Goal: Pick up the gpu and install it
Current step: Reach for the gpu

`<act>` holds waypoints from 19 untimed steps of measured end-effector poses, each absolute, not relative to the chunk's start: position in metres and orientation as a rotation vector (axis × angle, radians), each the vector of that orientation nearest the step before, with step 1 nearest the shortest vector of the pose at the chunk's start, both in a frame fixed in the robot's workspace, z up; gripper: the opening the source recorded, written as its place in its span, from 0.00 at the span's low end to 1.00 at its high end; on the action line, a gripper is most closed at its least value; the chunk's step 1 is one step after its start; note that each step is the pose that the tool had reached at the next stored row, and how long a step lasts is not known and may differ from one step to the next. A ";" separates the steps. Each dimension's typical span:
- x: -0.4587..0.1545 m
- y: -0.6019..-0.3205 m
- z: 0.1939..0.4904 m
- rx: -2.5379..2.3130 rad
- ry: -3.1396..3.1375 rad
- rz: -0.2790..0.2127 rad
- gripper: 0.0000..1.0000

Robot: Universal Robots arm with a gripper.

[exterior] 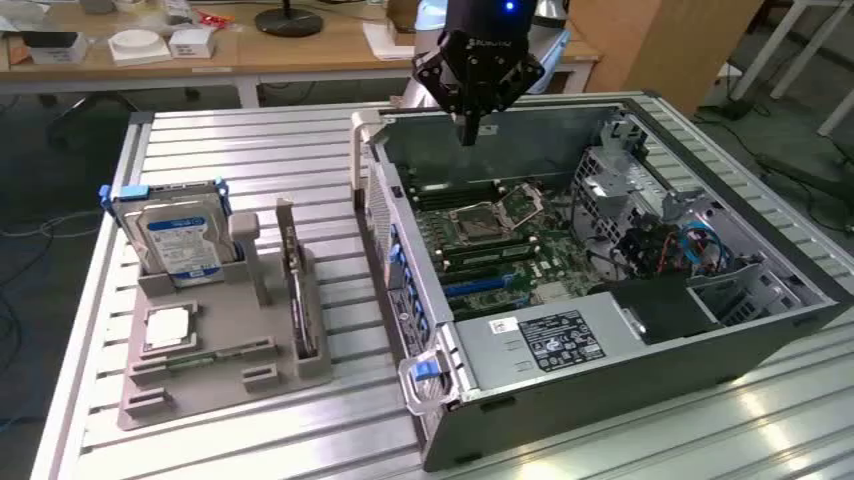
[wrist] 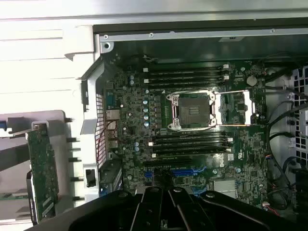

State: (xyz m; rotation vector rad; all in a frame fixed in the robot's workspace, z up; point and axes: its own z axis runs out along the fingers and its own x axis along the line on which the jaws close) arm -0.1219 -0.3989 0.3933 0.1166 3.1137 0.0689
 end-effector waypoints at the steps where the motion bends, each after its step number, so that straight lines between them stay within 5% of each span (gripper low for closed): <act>1: -0.122 -0.399 0.393 0.117 3.114 0.069 0.10; 19: -0.182 -0.399 0.393 0.117 3.114 0.069 0.10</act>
